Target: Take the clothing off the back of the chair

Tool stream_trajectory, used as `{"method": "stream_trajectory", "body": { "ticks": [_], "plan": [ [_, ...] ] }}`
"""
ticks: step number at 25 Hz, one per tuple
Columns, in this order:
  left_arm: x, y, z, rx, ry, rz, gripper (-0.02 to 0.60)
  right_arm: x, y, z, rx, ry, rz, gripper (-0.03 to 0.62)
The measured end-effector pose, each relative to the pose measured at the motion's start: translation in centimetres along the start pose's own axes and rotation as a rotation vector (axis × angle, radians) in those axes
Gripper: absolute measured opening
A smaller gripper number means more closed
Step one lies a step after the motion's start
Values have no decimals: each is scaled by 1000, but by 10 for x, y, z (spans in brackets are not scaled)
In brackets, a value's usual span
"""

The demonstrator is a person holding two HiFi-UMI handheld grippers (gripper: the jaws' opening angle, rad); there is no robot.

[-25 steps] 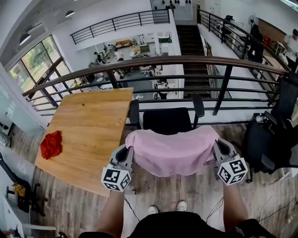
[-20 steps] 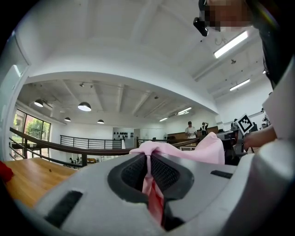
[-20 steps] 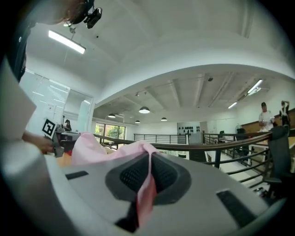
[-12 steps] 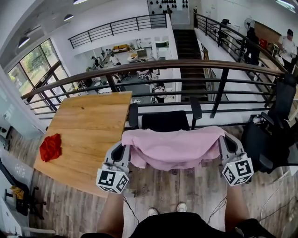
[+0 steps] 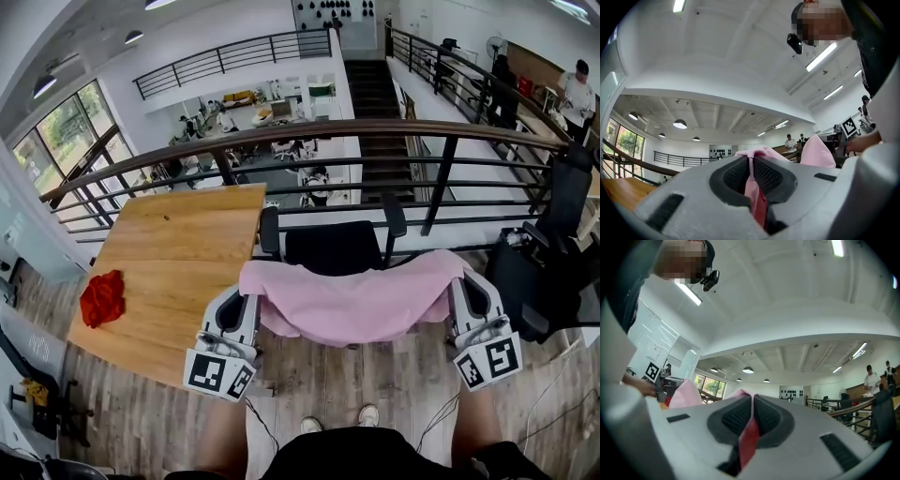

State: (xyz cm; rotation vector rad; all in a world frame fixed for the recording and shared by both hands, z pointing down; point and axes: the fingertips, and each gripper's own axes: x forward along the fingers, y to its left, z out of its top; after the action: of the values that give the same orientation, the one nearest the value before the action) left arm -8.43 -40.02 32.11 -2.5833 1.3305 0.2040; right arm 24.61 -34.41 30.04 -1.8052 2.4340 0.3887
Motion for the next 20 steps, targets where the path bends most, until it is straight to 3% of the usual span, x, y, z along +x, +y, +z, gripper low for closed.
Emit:
{"method": "stream_trajectory", "body": {
  "ticks": [6, 20],
  "plan": [
    [-24, 1, 8, -13, -11, -23, 29, -21, 33, 10, -3, 0, -17, 12],
    [-79, -16, -30, -116, 70, -126, 29, -76, 92, -14, 63, 74, -92, 12]
  ]
}}
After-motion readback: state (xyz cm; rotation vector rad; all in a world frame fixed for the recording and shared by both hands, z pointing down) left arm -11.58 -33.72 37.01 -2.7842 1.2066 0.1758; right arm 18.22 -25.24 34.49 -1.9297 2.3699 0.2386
